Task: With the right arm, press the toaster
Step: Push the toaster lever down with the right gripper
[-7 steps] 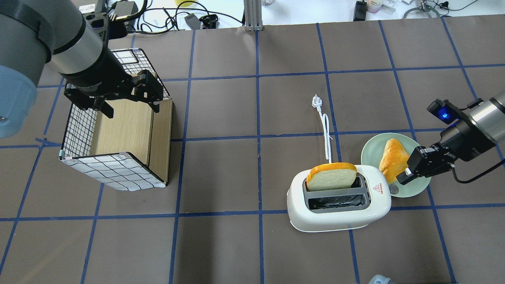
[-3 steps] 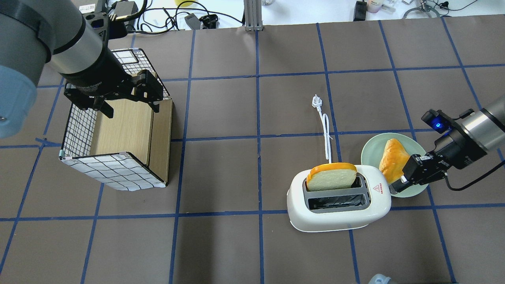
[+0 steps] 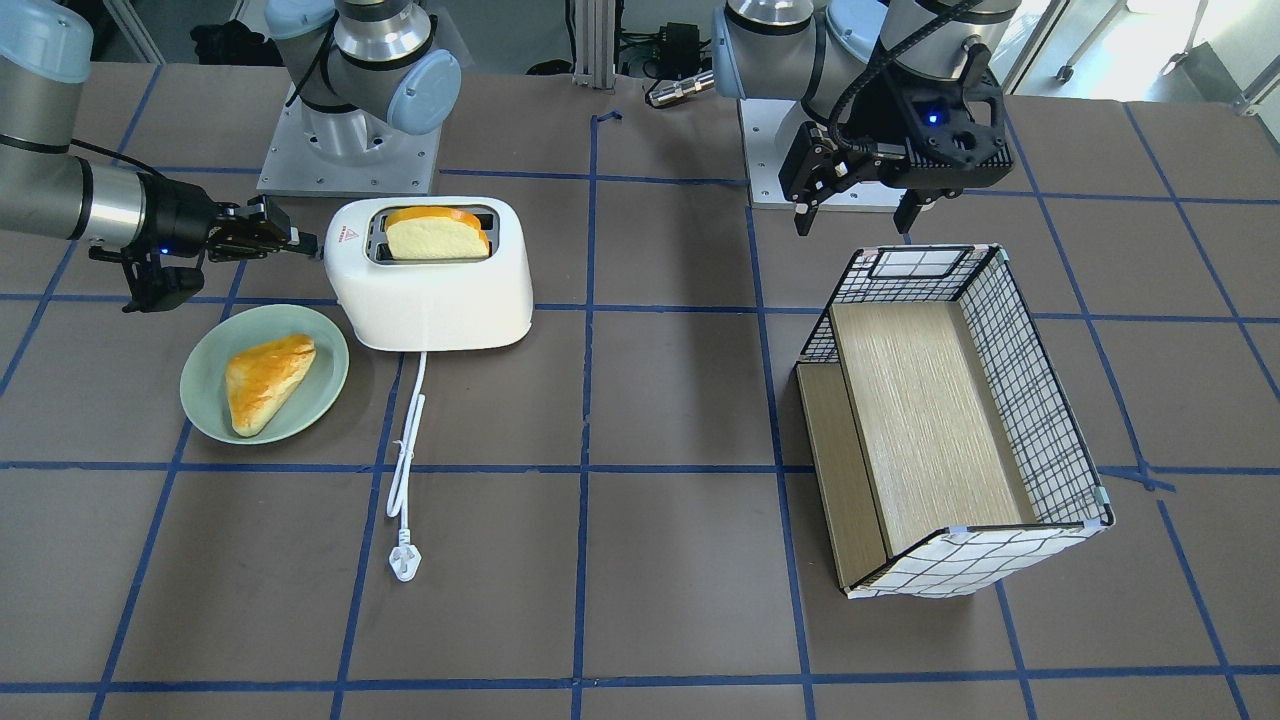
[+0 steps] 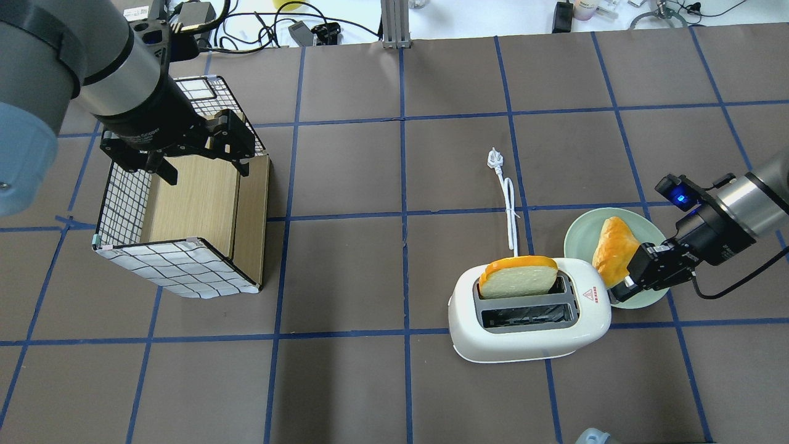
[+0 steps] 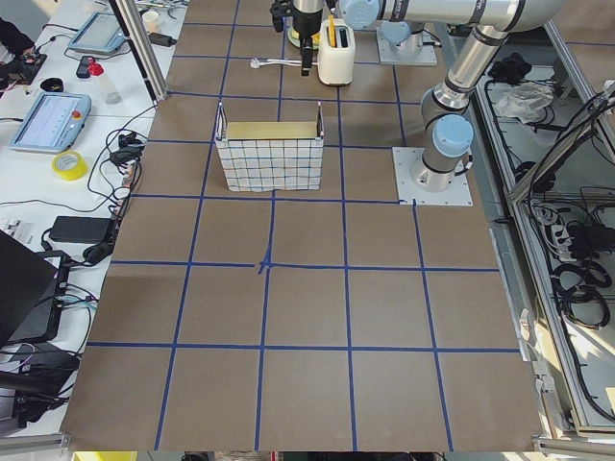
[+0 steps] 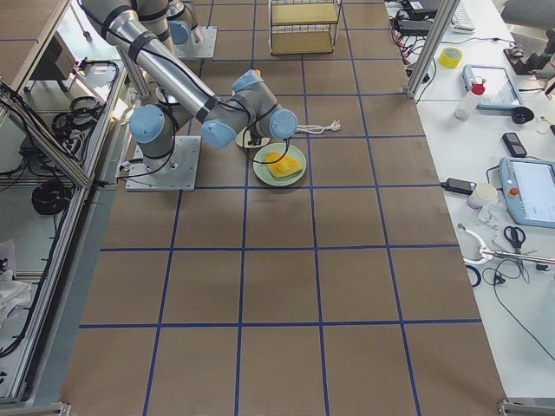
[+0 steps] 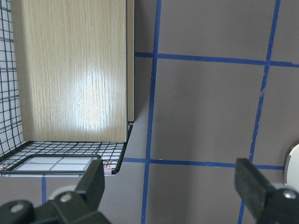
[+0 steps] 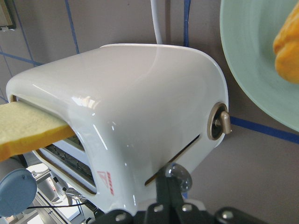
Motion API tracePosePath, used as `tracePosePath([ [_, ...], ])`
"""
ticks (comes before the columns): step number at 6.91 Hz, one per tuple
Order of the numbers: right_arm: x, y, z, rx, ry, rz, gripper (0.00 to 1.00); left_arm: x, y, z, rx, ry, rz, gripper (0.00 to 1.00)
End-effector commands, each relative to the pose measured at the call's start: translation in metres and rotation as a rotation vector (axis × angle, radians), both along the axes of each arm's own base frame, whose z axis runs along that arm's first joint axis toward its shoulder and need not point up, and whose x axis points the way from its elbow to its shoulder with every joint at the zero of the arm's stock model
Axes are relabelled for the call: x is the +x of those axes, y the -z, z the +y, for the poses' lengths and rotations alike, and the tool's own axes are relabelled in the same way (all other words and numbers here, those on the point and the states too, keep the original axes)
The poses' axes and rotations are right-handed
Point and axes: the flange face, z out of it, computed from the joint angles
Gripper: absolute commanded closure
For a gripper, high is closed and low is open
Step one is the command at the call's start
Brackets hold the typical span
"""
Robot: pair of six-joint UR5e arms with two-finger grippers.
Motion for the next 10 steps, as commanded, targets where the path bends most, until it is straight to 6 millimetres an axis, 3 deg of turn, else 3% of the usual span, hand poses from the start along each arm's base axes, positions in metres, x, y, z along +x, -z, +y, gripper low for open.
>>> tracePosePath([
  [1, -0.002, 0.014, -0.003, -0.004, 0.000, 0.005, 1.00, 0.000, 0.000, 0.000, 0.000, 0.000, 0.001, 0.00],
  [6, -0.004, 0.035, -0.004, -0.014, 0.000, 0.027, 1.00, 0.000, 0.000, 0.000, 0.000, 0.000, -0.001, 0.00],
  [10, -0.003, 0.029, -0.004, 0.025, 0.046, 0.051, 1.00, 0.000, 0.000, 0.000, 0.000, 0.000, -0.001, 0.00],
])
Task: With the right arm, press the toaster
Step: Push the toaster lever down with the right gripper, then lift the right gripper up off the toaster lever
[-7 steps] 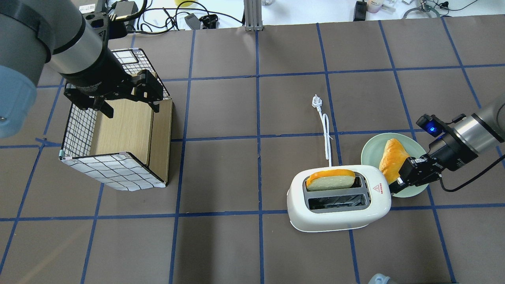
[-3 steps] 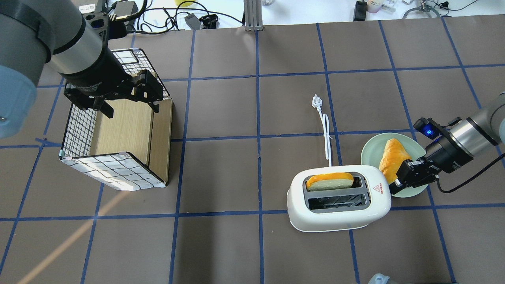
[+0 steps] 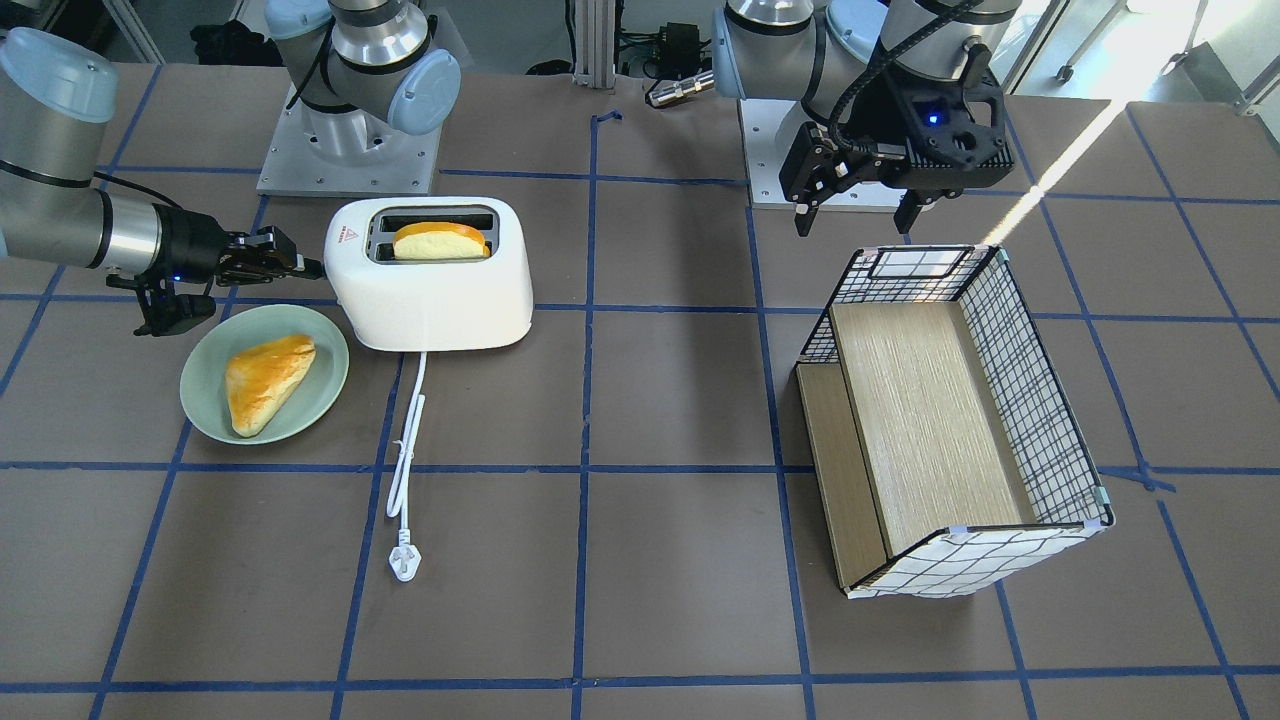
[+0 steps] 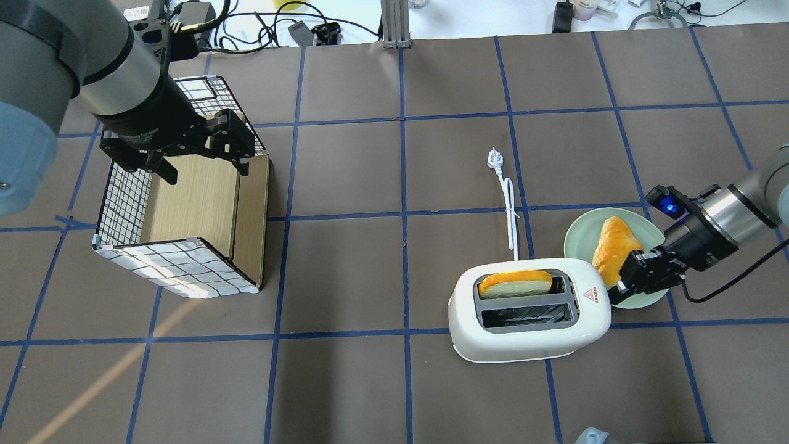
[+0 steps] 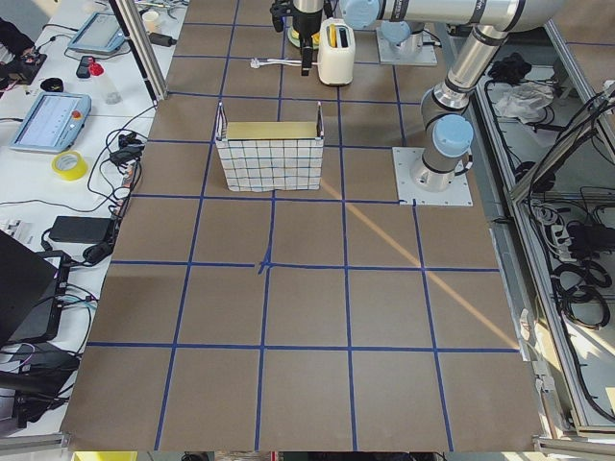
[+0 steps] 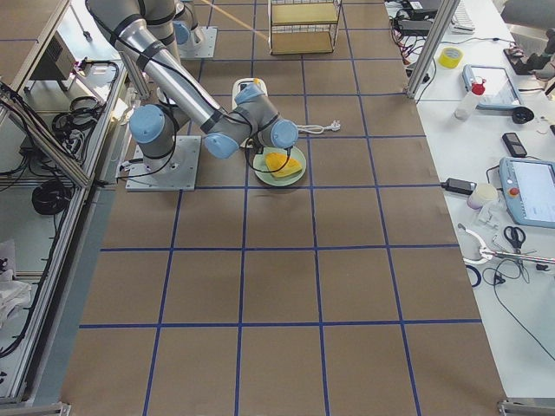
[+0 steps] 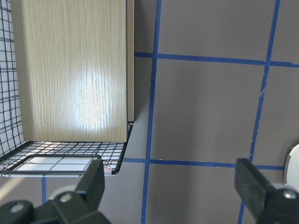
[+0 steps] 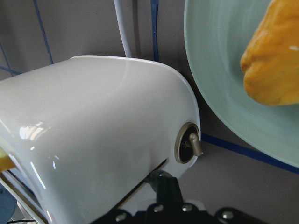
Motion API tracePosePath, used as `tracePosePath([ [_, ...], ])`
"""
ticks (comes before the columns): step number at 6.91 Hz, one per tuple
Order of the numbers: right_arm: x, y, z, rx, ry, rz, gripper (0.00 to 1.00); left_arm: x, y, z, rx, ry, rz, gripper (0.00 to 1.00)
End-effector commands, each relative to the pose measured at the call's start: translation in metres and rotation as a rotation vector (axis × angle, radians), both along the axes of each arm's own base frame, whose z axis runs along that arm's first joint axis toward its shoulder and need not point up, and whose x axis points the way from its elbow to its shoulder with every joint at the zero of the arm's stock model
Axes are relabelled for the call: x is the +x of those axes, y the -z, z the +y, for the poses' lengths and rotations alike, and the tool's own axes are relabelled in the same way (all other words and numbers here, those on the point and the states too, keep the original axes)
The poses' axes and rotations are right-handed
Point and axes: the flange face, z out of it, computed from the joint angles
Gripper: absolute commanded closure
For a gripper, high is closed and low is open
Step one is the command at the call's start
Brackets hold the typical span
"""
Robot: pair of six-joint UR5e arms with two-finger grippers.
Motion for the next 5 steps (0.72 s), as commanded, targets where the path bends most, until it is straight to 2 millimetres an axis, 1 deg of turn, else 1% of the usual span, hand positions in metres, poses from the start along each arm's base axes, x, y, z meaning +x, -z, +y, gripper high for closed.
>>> tracePosePath([
  [1, 0.000, -0.010, -0.001, 0.033, 0.044, 0.026, 1.00, 0.000, 0.000, 0.000, 0.000, 0.000, 0.000, 0.00],
  [2, 0.000, -0.015, -0.001, 0.037, 0.049, 0.030, 1.00, 0.000, 0.001, 0.000, 0.001, 0.000, 0.000, 0.00],
  [3, 0.001, -0.029, 0.001, 0.079, 0.104, 0.058, 1.00, 0.000, 0.001, 0.000, 0.001, 0.000, 0.000, 0.00],
  [4, -0.006, -0.049, -0.003, 0.078, 0.096, 0.106, 1.00, 0.000, 0.000, 0.000, 0.000, 0.000, 0.000, 0.00],
  [5, -0.010, -0.069, -0.009, 0.095, 0.096, 0.103, 1.00, 0.000, 0.000, 0.000, 0.000, 0.000, 0.000, 0.00],
])
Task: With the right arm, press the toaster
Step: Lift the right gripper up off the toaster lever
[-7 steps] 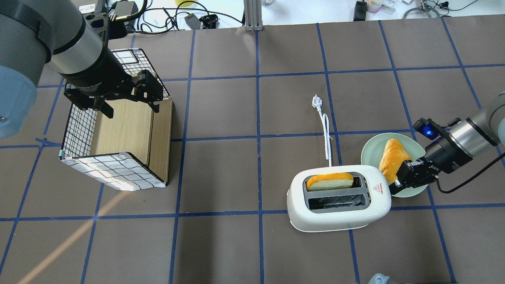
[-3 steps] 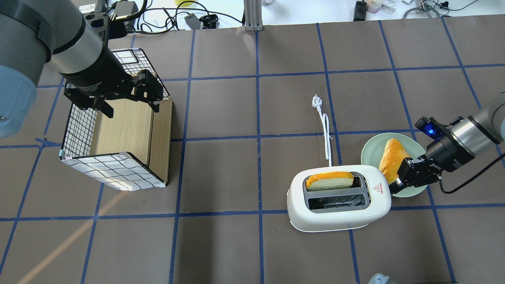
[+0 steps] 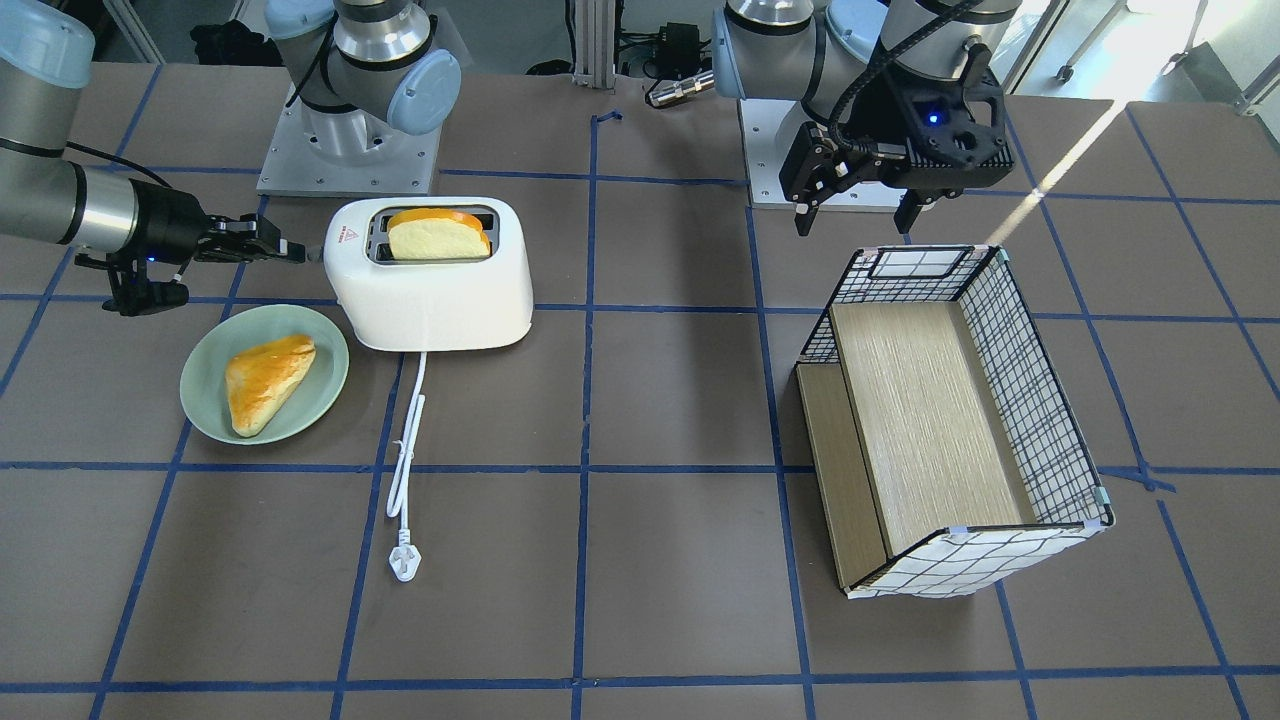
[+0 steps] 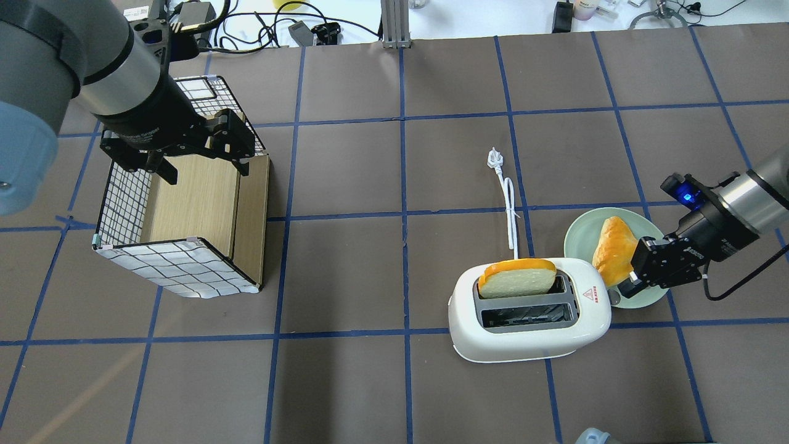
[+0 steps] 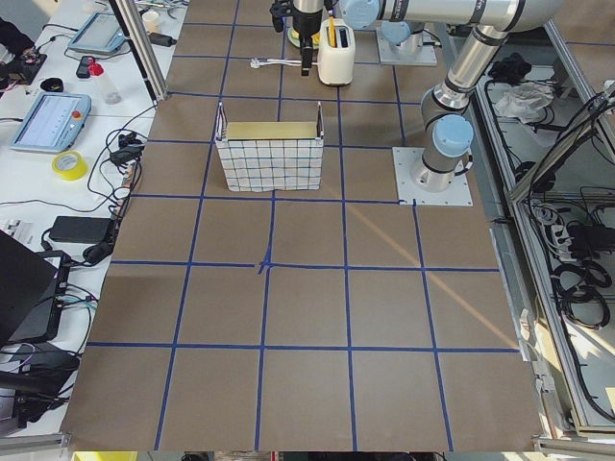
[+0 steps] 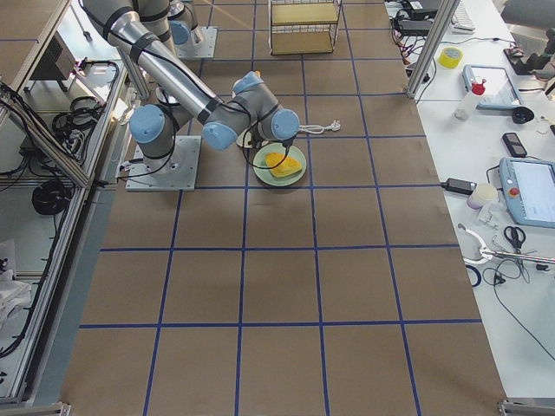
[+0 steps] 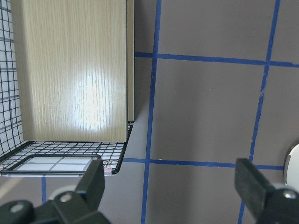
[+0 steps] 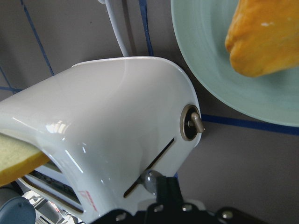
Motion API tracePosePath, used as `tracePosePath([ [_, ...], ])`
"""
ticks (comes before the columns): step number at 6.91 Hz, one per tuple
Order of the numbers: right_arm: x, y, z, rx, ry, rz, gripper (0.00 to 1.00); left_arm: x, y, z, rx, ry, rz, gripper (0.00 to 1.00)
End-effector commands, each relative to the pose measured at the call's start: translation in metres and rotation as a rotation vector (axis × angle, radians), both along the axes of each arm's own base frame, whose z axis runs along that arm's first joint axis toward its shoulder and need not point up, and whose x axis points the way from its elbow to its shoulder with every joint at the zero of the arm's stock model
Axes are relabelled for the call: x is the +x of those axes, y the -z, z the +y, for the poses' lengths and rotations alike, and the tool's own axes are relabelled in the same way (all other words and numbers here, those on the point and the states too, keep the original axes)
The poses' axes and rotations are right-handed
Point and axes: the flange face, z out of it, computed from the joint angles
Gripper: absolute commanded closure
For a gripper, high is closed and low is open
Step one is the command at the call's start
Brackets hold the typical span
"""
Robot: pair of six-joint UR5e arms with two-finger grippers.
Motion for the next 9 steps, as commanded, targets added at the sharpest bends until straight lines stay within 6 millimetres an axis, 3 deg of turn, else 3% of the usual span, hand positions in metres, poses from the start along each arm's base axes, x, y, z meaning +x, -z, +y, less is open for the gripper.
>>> tracePosePath([
  [1, -0.013, -0.046, -0.014, 0.010, 0.001, 0.049, 0.95, 0.000, 0.000, 0.000, -0.001, 0.000, 0.000, 0.00],
  [2, -0.023, -0.065, -0.022, 0.023, 0.023, 0.132, 0.60, 0.000, 0.000, 0.000, 0.001, 0.000, 0.000, 0.00],
  [3, -0.028, -0.080, -0.030, 0.004, 0.031, 0.166, 0.10, 0.000, 0.000, 0.000, -0.001, 0.000, 0.000, 0.00],
  [4, -0.034, -0.099, -0.036, -0.011, 0.042, 0.216, 0.00, 0.000, 0.000, 0.000, -0.001, 0.000, 0.000, 0.00],
  [6, -0.038, -0.147, -0.047, -0.058, 0.079, 0.344, 0.00, 0.000, 0.000, 0.000, 0.001, 0.000, 0.000, 0.00],
  [8, -0.008, -0.178, -0.059, -0.100, 0.105, 0.437, 0.00, 0.000, 0.000, 0.000, -0.001, 0.000, 0.000, 0.00],
  [9, 0.016, -0.184, -0.069, -0.144, 0.078, 0.537, 0.00, 0.000, 0.000, 0.000, 0.001, 0.000, 0.000, 0.00],
])
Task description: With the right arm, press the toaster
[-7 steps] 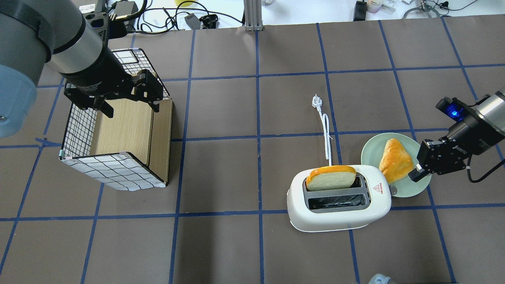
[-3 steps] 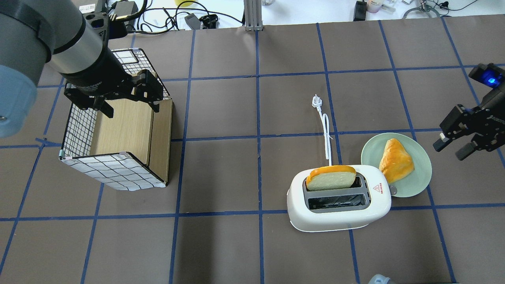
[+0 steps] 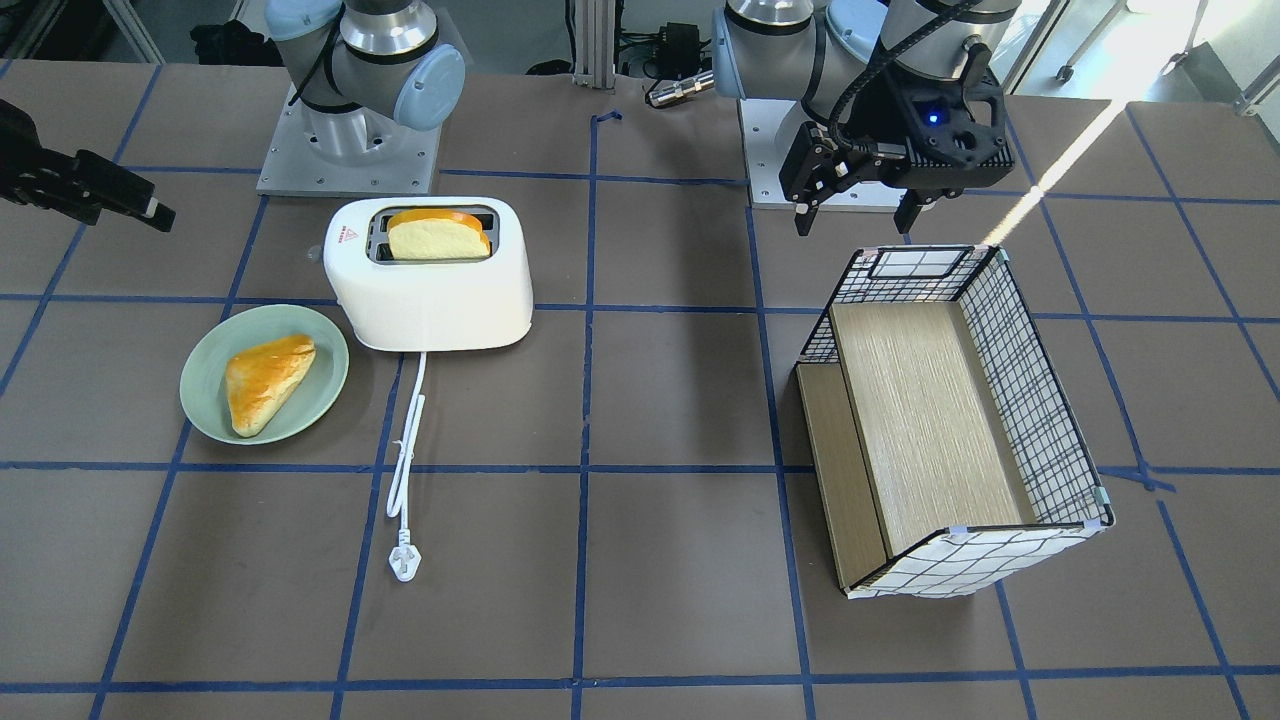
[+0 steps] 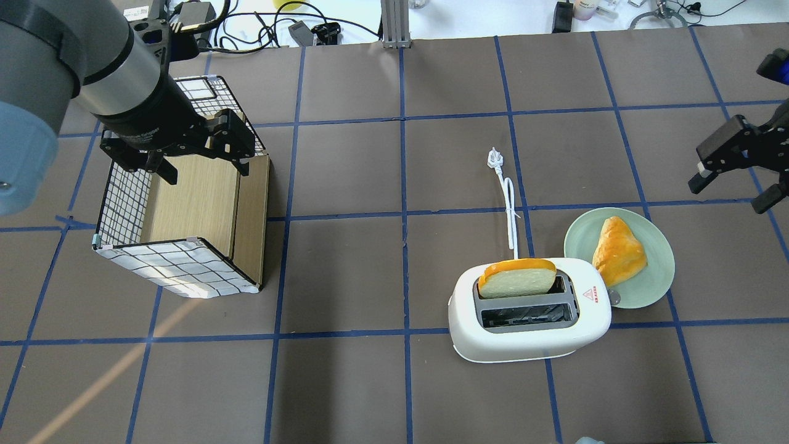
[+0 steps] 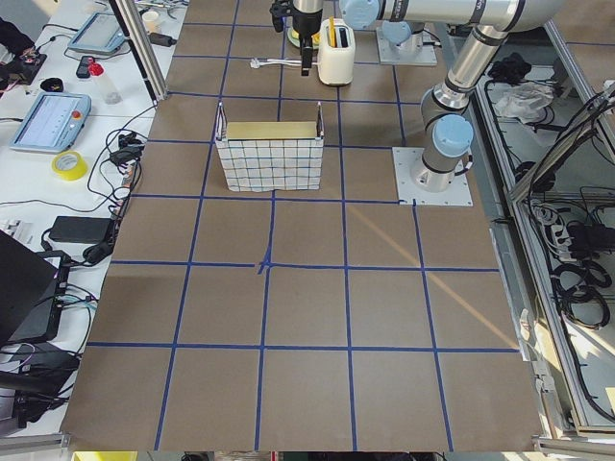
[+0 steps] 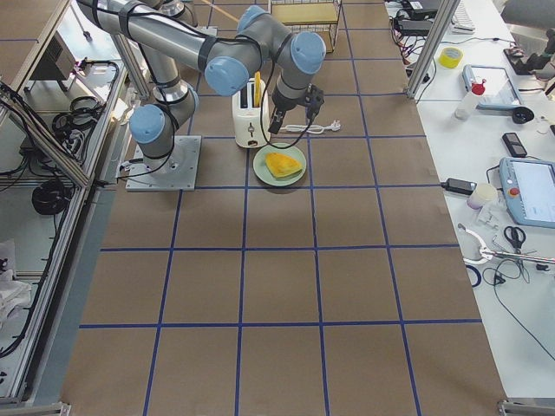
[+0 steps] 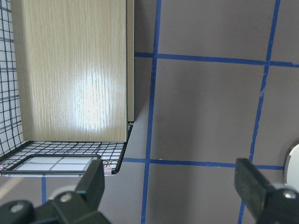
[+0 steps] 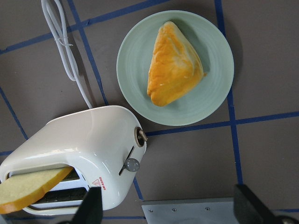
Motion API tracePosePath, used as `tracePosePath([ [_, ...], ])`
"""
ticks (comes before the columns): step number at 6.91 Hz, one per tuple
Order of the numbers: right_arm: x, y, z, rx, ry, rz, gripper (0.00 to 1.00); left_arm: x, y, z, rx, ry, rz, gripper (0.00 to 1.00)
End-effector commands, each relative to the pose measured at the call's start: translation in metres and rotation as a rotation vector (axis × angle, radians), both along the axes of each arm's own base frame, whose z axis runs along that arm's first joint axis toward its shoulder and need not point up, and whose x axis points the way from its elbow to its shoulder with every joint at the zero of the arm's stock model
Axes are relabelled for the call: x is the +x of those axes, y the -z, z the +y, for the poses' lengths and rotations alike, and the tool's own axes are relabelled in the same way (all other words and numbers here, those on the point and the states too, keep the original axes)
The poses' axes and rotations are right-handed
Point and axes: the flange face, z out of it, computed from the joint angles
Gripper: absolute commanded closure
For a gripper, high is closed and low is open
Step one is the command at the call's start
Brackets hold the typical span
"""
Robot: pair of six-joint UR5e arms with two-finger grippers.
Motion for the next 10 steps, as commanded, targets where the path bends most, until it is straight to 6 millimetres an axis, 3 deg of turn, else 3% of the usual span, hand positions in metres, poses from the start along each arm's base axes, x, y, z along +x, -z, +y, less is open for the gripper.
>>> tracePosePath([
  [1, 0.056, -0.015, -0.014, -0.046, -0.030, 0.144, 0.00, 0.000, 0.000, 0.000, 0.000, 0.000, 0.000, 0.00],
  [4, 0.150, -0.032, -0.010, -0.124, -0.031, 0.224, 0.00, 0.000, 0.000, 0.000, 0.000, 0.000, 0.002, 0.00],
  [6, 0.203, -0.045, 0.009, -0.153, -0.020, 0.238, 0.00, 0.000, 0.000, 0.000, 0.000, 0.000, 0.002, 0.00],
  [9, 0.234, -0.058, 0.028, -0.188, -0.065, 0.223, 0.00, 0.000, 0.000, 0.000, 0.000, 0.000, 0.000, 0.00],
  [10, 0.234, -0.059, 0.029, -0.188, -0.067, 0.223, 0.00, 0.000, -0.001, 0.000, -0.001, 0.000, 0.002, 0.00],
])
